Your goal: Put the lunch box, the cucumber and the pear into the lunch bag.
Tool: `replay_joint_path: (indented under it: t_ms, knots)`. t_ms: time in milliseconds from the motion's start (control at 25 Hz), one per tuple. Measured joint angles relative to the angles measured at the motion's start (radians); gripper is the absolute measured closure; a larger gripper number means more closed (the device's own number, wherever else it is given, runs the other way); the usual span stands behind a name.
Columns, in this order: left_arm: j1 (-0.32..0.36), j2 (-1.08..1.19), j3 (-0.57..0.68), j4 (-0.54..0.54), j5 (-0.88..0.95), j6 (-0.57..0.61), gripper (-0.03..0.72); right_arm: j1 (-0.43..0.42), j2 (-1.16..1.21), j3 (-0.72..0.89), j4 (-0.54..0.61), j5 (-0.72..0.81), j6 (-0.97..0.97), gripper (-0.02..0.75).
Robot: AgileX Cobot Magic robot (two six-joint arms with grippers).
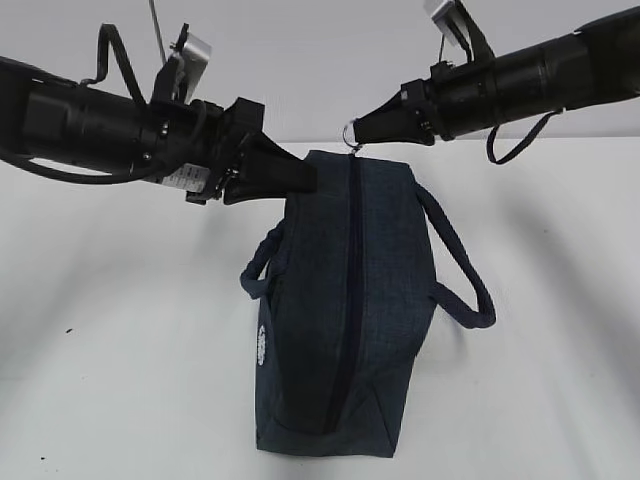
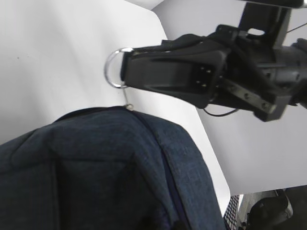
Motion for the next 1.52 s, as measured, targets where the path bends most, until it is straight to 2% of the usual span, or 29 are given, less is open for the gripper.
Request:
replay_joint_path:
  t_ms: [400,720,960,1160,1360,1440,1520]
  knots:
    - [0.001,0.001,-0.088,0.002,0.123,0.006,0.664,-0.031,0.089,-0.077,0.000,0.017,0.002,0.732]
    - [0.002,0.004,-0.116,0.016,0.122,0.007,0.664,-0.037,0.154,-0.102,0.013,0.027,0.022,0.732]
    - [0.002,0.004,-0.117,0.040,0.063,0.007,0.664,-0.037,0.161,-0.111,0.011,0.021,0.022,0.732]
    - [0.001,0.004,-0.117,0.069,-0.077,0.007,0.664,-0.041,0.168,-0.145,0.009,0.028,0.022,0.730]
    - [0.001,0.030,-0.118,0.060,-0.127,0.007,0.657,-0.041,0.168,-0.163,0.025,0.057,0.022,0.654]
    - [0.001,0.055,-0.119,0.044,-0.133,0.007,0.629,-0.041,0.168,-0.163,0.037,0.061,0.022,0.588]
    - [0.002,0.074,-0.127,0.028,-0.132,0.007,0.561,-0.041,0.168,-0.163,0.041,0.063,0.024,0.516]
